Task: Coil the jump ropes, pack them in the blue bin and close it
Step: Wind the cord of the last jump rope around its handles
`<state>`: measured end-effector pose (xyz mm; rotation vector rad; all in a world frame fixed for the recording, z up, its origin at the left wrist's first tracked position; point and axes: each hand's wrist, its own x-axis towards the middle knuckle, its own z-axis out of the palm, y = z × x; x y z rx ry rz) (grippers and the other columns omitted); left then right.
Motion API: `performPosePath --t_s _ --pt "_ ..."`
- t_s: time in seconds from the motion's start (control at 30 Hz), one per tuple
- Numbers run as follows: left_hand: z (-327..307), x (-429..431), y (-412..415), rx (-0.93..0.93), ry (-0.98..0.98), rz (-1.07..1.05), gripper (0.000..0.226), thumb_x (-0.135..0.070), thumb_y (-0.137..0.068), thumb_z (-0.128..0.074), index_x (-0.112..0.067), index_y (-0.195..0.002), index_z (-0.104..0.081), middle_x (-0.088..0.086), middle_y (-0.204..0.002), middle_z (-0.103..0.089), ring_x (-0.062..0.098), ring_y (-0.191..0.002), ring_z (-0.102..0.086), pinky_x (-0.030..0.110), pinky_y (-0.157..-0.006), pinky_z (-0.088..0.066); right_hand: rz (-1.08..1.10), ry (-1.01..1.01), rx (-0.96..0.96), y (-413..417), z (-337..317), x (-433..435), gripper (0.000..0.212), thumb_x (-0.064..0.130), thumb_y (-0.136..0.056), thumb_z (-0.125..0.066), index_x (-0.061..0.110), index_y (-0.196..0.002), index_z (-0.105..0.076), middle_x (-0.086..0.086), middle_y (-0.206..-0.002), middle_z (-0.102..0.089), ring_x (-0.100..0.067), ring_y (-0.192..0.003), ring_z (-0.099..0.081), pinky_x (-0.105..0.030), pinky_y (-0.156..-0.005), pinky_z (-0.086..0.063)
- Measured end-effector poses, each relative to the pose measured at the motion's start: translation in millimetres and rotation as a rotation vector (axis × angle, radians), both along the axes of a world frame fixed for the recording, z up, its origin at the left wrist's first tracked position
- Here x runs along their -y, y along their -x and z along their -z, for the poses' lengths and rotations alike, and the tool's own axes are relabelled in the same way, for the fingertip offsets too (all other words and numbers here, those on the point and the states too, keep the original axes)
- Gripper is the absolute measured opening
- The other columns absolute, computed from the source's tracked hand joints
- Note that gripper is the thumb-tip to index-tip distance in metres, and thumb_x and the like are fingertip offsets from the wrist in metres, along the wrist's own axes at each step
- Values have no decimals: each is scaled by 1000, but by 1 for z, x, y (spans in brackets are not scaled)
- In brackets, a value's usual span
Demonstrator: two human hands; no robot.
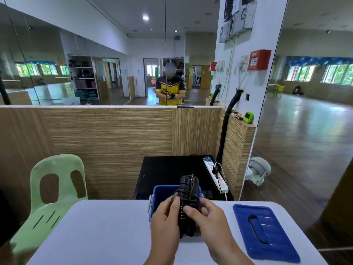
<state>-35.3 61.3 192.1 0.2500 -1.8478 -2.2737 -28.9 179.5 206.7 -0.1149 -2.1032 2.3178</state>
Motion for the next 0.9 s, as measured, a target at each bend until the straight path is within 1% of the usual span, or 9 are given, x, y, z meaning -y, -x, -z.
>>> performPosePath --t_s 0.13,0.23,0.3,0.43,0.53,0.67,0.8,0.83,0.9 --pt "-1 -7 -1 -7 121 17 21 -21 -99 -66 -39 -97 -76 -12 -90 -79 6 -85 -75 50 -81 -64 7 -7 -13 3 3 -15 26 11 -88 -76 17 -112 -70 -5 -95 -80 -21 -90 -77 -45 -82 -63" --pt "-1 -12 -1 -21 203 11 23 -19 -96 -69 -42 -95 -74 -17 -89 -79 3 -85 -74 46 -82 -64 -12 -29 -35 6 5 -27 26 12 -88 -77 17 -112 -70 -4 -96 -80 -20 -92 -77 -45 -88 -61" --pt "0 -15 0 -28 255 2 22 -20 -95 -71 -41 -100 -74 -17 -91 -79 3 -87 -74 41 -83 -64 -18 -41 -44 10 6 -34 25 13 -87 -77 18 -111 -70 -3 -94 -80 -18 -91 -77 -42 -88 -61" --pt "3 -18 4 -5 295 -41 25 -28 -93 -74 -31 -118 -74 -16 -96 -79 2 -91 -74 42 -84 -64 -18 -64 -39 19 12 -47 26 14 -87 -78 18 -110 -70 -2 -93 -80 -18 -89 -77 -43 -86 -62" --pt "9 -14 9 8 286 -98 18 -32 -92 -74 -36 -110 -73 -17 -93 -79 -1 -85 -73 38 -80 -64 -36 -84 -29 27 16 -52 24 14 -87 -78 18 -108 -70 -1 -92 -81 -17 -87 -77 -38 -79 -62" --pt "20 6 21 37 330 -136 10 -38 -96 -68 -36 -98 -77 -17 -87 -78 1 -82 -73 44 -79 -64 -54 -78 1 38 22 -49 24 11 -87 -78 16 -108 -71 -1 -92 -81 -17 -86 -77 -30 -73 -59" --pt "43 38 45 92 417 -159 18 -38 -98 -65 -35 -84 -76 -16 -79 -77 2 -74 -70 44 -77 -63 -48 -55 44 51 35 -37 20 8 -87 -77 17 -103 -69 2 -87 -81 -9 -78 -77 -16 -59 -54" --pt "49 47 52 108 452 -157 18 -38 -98 -64 -35 -84 -76 -17 -79 -76 2 -74 -70 43 -76 -63 -38 -56 55 55 39 -32 20 7 -87 -77 16 -102 -69 1 -88 -81 -10 -78 -77 -16 -59 -53" --pt "63 66 68 135 519 -144 18 -38 -98 -63 -33 -85 -76 -18 -78 -75 1 -74 -70 40 -74 -63 -19 -70 77 63 46 -22 22 9 -86 -78 13 -106 -72 -5 -92 -81 -18 -83 -77 -28 -67 -58"
